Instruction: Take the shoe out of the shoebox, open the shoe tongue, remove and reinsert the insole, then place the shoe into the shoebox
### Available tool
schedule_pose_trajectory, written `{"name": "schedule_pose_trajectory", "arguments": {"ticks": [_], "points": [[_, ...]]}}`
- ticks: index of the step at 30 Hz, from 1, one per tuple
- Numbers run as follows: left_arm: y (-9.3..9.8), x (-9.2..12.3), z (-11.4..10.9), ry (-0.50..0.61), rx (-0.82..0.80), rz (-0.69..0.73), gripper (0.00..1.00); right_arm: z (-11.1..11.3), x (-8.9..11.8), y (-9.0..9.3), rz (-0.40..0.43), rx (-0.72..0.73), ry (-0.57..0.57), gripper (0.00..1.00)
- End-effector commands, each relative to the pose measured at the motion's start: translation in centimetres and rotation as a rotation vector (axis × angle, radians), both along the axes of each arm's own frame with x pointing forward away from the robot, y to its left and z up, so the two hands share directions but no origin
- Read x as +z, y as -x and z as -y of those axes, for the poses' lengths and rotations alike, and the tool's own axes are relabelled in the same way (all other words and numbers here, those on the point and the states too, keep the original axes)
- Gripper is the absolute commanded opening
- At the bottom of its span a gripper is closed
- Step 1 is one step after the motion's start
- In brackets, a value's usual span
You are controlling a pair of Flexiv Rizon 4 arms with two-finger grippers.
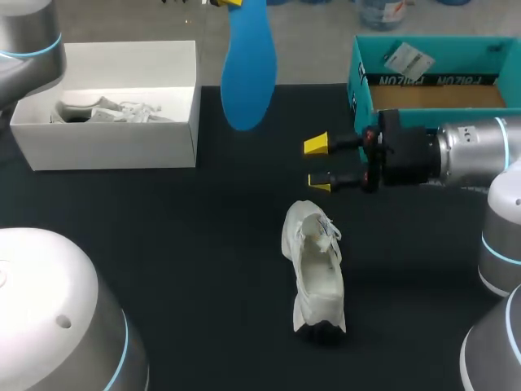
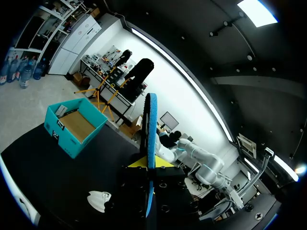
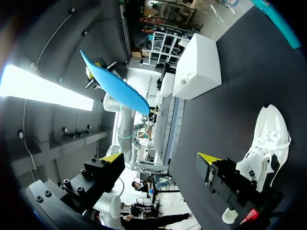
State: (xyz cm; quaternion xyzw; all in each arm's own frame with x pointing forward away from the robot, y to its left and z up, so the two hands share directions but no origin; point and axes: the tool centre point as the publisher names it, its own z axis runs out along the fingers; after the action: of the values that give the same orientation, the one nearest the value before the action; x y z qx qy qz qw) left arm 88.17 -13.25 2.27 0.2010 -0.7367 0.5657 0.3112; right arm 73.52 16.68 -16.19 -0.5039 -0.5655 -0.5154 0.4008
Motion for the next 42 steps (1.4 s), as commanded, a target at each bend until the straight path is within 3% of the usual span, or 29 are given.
{"name": "schedule_pose_trajectory", "arguments": {"ticks": [1,21,28,42], "points": [[0.1,-0.1,0.0,0.003,0.002,0.001,0.0,-0.2,0.0,0.0,-0.001,-0.002,0.001,1.0],[0.1,-0.1,0.0,0.003,0.002,0.001,0.0,-0.2,0.0,0.0,-0.001,-0.002,0.001,1.0],[0.1,-0.1,0.0,0.003,0.002,0.001,0.0,-0.5,0.8,-0.9,-0.09,0.021,-0.014,1.0],[0.1,-0.1,0.0,0.003,0.002,0.001,0.0,-0.8,1.9,-2.7,-0.173,0.023,-0.08,1.0]]}}
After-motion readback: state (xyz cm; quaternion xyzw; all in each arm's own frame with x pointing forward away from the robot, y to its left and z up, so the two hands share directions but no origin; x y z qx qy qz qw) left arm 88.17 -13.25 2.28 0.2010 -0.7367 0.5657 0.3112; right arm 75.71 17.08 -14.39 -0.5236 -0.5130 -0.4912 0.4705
